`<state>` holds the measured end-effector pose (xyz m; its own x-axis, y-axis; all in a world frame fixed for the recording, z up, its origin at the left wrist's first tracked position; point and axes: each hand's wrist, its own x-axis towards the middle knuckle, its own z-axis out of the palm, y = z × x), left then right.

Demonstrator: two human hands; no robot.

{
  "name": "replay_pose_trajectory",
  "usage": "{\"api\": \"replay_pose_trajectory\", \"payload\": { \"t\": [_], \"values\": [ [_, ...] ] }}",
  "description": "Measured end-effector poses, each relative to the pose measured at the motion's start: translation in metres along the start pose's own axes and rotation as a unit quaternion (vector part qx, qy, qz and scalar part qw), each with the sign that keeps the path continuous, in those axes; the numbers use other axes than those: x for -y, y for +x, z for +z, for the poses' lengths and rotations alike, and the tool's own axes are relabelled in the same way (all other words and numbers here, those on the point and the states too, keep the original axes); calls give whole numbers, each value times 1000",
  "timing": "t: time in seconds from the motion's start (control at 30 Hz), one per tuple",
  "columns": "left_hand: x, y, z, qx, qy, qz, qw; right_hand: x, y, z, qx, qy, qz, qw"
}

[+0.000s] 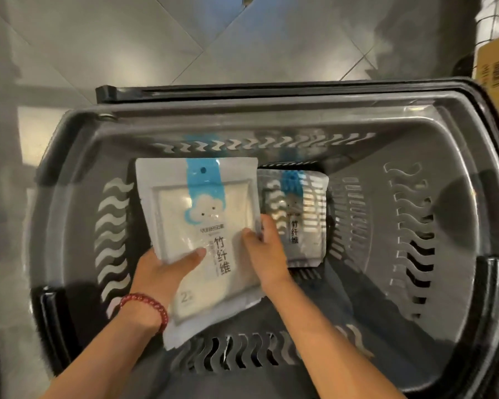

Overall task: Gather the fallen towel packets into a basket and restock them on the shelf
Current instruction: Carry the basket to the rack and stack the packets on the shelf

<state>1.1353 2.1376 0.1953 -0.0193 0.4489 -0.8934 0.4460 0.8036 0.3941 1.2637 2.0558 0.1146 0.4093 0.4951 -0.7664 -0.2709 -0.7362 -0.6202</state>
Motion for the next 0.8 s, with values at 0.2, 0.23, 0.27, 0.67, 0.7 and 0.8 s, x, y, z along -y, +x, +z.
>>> {"api": "replay_pose_trajectory", "payload": {
  "t": [0.2,0.23,0.27,0.67,0.7,0.8],
  "values": [
    [16,22,1,-74,29,35,996,-30,37,-28,-103,-91,89,987],
    [19,27,2,-79,29,43,996,-38,44,-42,-130,-104,112,980],
    [21,31,3,-85,28,50,995,-47,51,-56,-154,-112,139,972],
    [44,58,9,-157,82,69,982,-101,102,-113,-123,-113,227,959],
    [44,58,8,-153,82,68,982,-99,103,-110,-139,-117,227,957],
    [43,60,6,-148,78,60,984,-90,98,-100,-173,-117,224,952]
  ]
}}
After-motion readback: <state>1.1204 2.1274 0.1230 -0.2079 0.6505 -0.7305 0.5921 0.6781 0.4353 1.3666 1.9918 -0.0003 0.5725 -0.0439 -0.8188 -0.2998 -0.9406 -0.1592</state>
